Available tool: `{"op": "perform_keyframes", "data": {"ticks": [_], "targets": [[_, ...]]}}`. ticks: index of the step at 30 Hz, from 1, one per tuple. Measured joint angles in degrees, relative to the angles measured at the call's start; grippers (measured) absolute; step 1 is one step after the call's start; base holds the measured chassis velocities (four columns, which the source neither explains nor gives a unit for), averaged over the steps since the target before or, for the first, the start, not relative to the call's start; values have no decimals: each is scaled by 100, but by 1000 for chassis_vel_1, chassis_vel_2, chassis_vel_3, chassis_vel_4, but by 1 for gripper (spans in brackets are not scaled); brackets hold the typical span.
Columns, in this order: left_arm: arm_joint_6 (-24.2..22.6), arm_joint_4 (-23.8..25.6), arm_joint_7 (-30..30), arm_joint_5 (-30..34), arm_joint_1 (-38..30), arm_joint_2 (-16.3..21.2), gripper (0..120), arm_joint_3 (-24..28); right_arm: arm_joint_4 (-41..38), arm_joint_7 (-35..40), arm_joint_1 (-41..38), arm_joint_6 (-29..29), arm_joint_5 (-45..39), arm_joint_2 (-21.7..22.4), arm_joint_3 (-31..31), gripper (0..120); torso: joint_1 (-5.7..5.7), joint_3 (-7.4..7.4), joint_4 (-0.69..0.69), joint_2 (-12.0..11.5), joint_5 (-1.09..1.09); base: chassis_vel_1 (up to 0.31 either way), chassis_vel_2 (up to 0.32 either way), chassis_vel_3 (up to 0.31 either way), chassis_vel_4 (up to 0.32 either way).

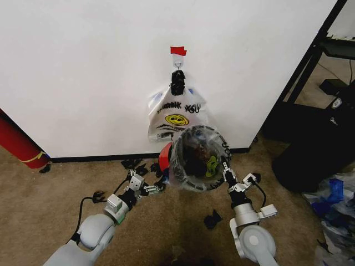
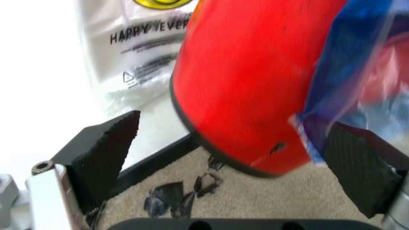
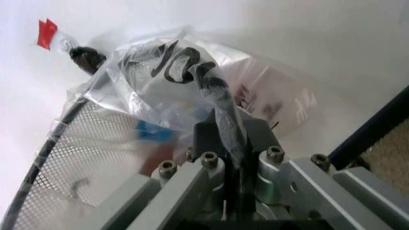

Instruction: Pick up the garbage bag from the wall and place it over the trash bin.

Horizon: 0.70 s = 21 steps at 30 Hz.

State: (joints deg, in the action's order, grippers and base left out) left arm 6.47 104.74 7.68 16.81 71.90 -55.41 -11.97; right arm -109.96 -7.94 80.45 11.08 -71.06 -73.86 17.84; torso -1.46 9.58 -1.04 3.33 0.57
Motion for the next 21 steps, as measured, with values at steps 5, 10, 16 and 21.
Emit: {"op": "perform_keyframes", "data": {"ticks": [5, 10, 16, 21], "targets": [[272, 69, 133, -23, 44, 24, 100, -9, -27, 128, 53, -38, 177, -48, -40, 0, 0, 0, 0, 0, 0, 0, 0, 0, 0], [792, -3, 795, -181, 89, 95, 100, -121, -41, 437, 34, -51, 304, -126, -67, 0, 0, 0, 0, 0, 0, 0, 0, 0, 0], [1389, -61, 2035, -300, 139, 177, 100, -462, 152, 795, -186, -29, 438, -267, -125, 0, 0, 0, 0, 0, 0, 0, 0, 0, 0], [1480, 4, 2593, -503, 172, 179, 100, -846, 390, 971, -376, -25, 573, -380, -204, 0, 0, 0, 0, 0, 0, 0, 0, 0, 0]]}}
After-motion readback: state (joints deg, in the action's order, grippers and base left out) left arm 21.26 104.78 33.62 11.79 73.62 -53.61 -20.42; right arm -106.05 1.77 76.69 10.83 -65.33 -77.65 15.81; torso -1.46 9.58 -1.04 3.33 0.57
